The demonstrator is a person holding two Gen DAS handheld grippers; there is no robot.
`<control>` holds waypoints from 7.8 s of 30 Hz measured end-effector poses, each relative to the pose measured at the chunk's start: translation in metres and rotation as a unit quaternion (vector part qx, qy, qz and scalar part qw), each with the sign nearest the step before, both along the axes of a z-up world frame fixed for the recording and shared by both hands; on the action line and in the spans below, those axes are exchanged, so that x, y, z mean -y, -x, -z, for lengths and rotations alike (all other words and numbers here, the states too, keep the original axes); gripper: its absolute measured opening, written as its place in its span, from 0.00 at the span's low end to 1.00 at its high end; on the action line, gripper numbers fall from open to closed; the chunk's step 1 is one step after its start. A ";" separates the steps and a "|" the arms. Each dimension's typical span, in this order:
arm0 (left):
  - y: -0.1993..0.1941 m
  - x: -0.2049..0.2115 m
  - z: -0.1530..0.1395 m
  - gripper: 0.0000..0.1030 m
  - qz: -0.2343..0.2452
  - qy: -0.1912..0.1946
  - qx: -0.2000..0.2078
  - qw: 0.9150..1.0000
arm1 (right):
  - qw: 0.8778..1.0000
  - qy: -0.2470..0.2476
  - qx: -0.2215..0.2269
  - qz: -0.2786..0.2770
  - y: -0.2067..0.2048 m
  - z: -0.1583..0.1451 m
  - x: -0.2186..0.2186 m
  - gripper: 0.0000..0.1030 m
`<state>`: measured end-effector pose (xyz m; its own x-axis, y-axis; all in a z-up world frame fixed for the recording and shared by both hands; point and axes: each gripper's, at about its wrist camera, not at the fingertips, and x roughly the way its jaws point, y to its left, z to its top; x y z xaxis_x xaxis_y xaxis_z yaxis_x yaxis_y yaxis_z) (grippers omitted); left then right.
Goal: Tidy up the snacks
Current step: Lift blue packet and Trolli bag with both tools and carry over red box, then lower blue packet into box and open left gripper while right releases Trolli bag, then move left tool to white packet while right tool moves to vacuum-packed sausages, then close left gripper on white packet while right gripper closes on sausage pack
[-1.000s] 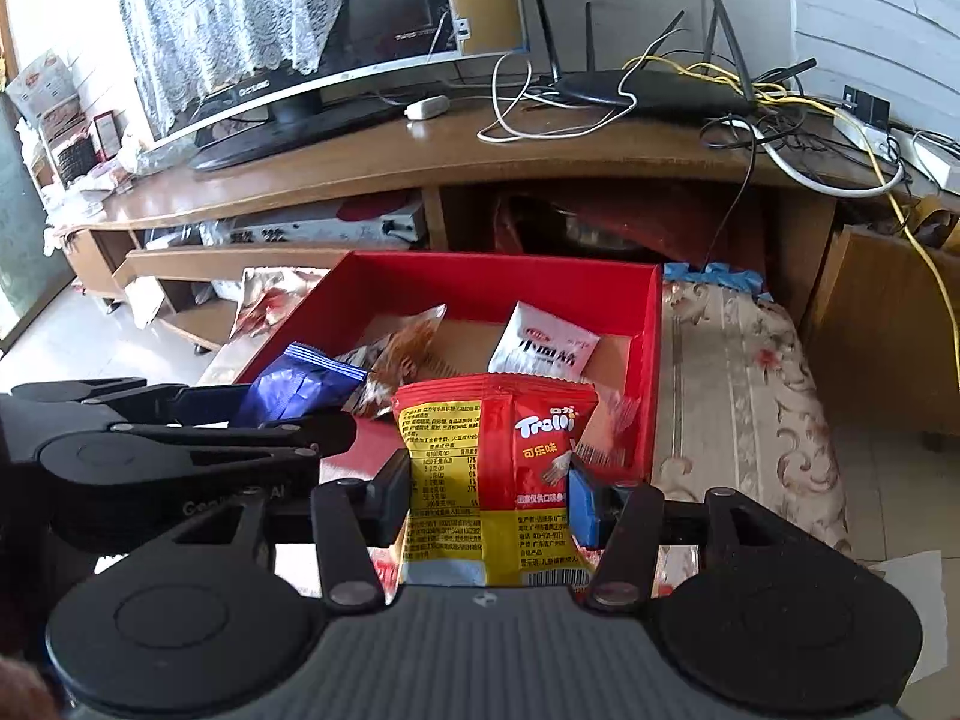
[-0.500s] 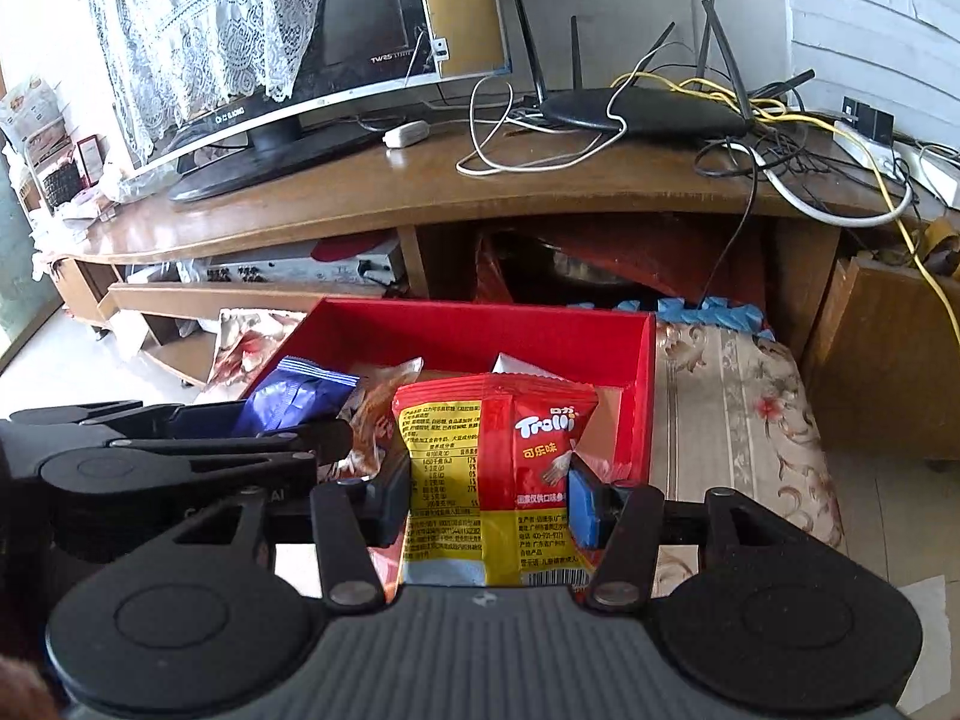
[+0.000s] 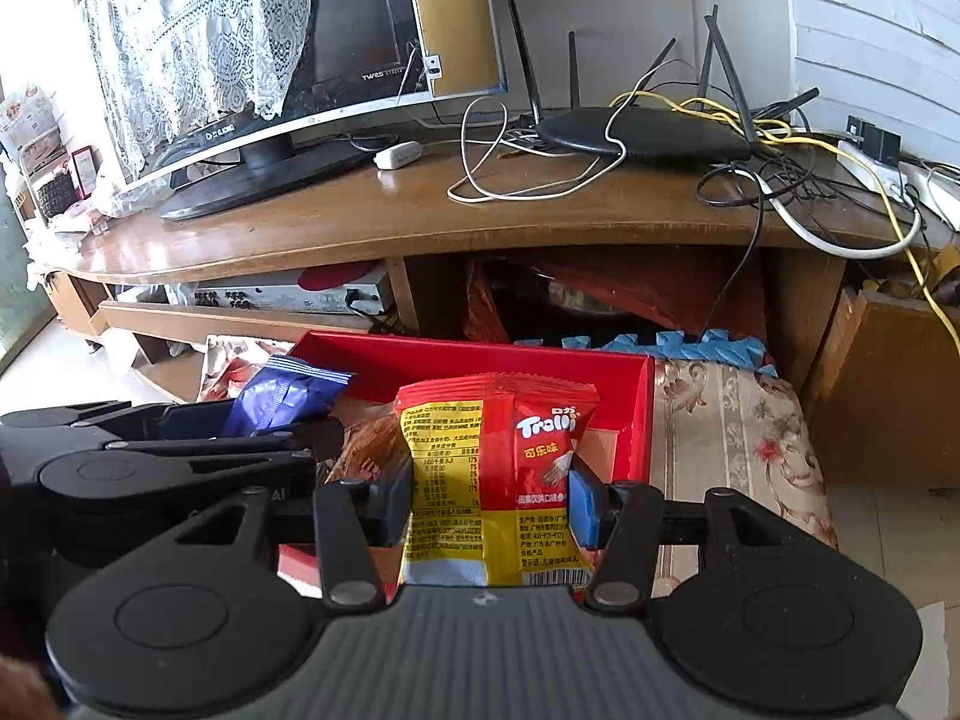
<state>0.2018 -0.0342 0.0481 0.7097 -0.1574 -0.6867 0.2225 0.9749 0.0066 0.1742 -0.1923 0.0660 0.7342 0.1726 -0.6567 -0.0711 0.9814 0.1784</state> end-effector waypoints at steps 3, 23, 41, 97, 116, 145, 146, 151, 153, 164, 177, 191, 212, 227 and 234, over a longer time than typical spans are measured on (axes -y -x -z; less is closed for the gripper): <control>-0.007 0.000 0.001 0.65 -0.004 0.001 -0.001 1.000 | 1.000 -0.001 0.003 0.001 -0.005 0.002 0.001 0.51; -0.032 0.003 0.020 0.64 -0.021 -0.026 -0.010 0.999 | 1.000 0.002 -0.014 -0.002 -0.036 0.024 -0.002 0.51; -0.041 0.003 0.043 0.64 -0.028 -0.042 -0.035 0.998 | 0.999 0.007 -0.039 -0.011 -0.051 0.048 -0.006 0.51; 0.027 -0.024 0.016 0.80 -0.036 -0.033 -0.016 0.999 | 0.998 0.011 -0.036 -0.042 0.027 0.021 -0.022 0.55; 0.100 -0.048 0.045 0.82 -0.005 -0.053 -0.083 0.995 | 0.988 0.013 -0.123 -0.088 0.087 0.054 -0.045 0.55; 0.137 -0.056 0.091 0.88 0.091 -0.078 -0.169 0.978 | 0.979 0.020 -0.177 -0.100 0.094 0.078 -0.055 0.57; 0.137 -0.057 0.091 0.88 0.092 -0.076 -0.170 0.978 | 0.978 0.021 -0.178 -0.102 0.093 0.079 -0.057 0.57; 0.138 -0.062 0.086 0.67 0.090 -0.071 -0.164 0.980 | 0.976 0.023 -0.185 -0.112 0.093 0.083 -0.065 0.57; 0.139 -0.067 0.083 0.62 0.085 -0.065 -0.162 0.981 | 0.976 0.022 -0.187 -0.108 0.091 0.084 -0.063 0.57; 0.132 -0.080 0.078 0.61 0.059 -0.025 -0.160 0.985 | 0.977 -0.028 -0.195 -0.081 0.080 0.086 -0.067 0.57; 0.132 -0.080 0.082 0.65 0.058 -0.034 -0.167 0.984 | 0.978 0.012 -0.181 -0.107 0.075 0.106 -0.092 0.96; 0.136 -0.077 0.083 0.62 0.065 -0.055 -0.161 0.983 | 0.978 0.053 -0.159 -0.123 0.092 0.102 -0.084 0.61; 0.139 -0.074 0.078 0.62 0.068 -0.052 -0.140 0.986 | 0.983 0.010 -0.168 -0.081 0.096 0.091 -0.076 0.67; 0.141 -0.073 0.085 0.68 0.078 -0.071 -0.155 0.982 | 0.978 0.039 -0.172 -0.112 0.094 0.104 -0.083 0.82; 0.140 -0.077 0.083 0.62 0.068 -0.059 -0.158 0.983 | 0.979 0.057 -0.169 -0.100 0.105 0.100 -0.066 0.68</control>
<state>0.0622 0.0431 -0.0346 0.4354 -0.1417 -0.8890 0.3591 0.9329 0.0272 0.0690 -0.1259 -0.0343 0.4310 0.2023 -0.8794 -0.2186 0.9689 0.1157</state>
